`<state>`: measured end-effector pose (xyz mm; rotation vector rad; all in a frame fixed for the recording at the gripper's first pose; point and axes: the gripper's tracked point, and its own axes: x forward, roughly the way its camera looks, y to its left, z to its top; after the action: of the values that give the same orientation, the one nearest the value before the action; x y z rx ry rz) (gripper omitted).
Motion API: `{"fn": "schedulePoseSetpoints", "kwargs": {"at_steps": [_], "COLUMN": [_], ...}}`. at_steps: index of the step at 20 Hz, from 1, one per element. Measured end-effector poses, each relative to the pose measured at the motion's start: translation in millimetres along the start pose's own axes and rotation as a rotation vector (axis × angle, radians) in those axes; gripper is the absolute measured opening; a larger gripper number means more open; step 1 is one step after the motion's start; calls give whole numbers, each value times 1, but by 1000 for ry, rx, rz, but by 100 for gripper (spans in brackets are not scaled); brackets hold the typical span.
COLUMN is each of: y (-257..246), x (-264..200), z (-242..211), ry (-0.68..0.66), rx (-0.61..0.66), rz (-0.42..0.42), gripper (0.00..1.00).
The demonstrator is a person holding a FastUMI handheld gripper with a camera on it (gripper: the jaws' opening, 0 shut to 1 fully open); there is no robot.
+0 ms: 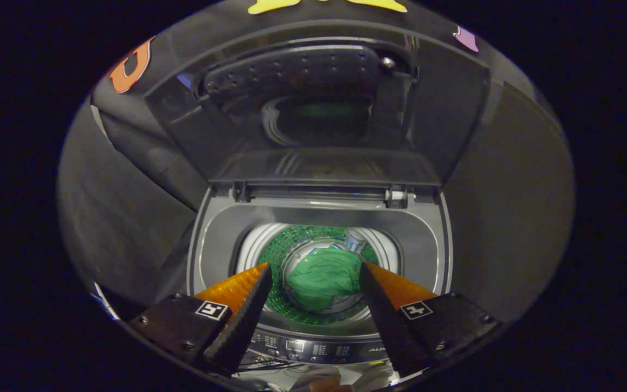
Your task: Put the clothes into the washing machine and then close the washing machine lid.
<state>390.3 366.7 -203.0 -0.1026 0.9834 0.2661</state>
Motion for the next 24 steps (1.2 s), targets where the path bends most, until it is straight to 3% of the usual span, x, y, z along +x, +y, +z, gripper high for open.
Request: {"fn": "schedulePoseSetpoints", "kwargs": {"at_steps": [6,13,17,24], "y": [16,43,46,39], "x": [-60,-148,-134,-63], "z": [50,159,215,236], "ry": [-76,-224,-286,-246], "rx": [8,17,-15,60], "rz": [12,26,-4,-5], "gripper": [100,100,100,100]}}
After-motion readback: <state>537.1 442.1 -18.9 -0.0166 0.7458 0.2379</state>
